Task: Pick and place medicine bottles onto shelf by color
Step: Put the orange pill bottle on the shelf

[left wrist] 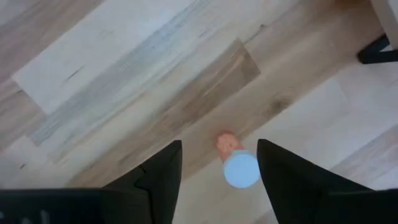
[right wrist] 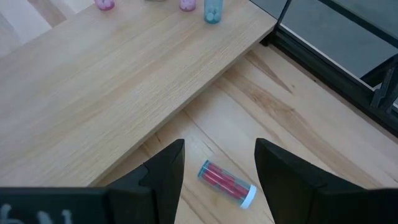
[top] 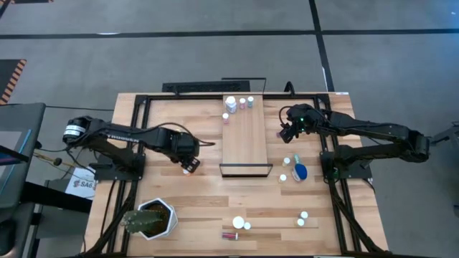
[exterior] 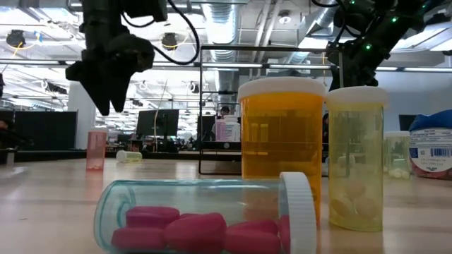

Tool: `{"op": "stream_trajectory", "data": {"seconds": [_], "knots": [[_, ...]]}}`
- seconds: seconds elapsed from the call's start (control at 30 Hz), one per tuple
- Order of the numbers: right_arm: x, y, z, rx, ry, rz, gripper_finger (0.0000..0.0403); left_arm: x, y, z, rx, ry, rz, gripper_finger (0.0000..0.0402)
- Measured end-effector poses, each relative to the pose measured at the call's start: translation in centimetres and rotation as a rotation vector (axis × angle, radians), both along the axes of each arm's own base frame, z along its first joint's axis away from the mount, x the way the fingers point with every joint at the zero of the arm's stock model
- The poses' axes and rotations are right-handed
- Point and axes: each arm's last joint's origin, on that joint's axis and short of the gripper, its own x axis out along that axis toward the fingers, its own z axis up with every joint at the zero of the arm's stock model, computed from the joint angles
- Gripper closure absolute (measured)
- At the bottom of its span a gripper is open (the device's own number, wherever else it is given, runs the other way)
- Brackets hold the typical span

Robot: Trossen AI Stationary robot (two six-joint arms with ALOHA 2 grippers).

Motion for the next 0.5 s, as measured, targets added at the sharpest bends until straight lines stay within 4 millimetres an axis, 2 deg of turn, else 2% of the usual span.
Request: {"op": "stream_trajectory", "data": {"seconds": [0.17,0.5], "knots": [[0.0,0.0,0.0,0.000,0.000,0.000,0.0187,0.4,-1.3,-0.6,-0.006,0.017,-0.025,0.0197],[0.0,0.0,0.0,0.000,-0.001,0.000,0.0187,1.2,-2.4,-2.2,-0.023,0.074,-0.061,0.0197]]}}
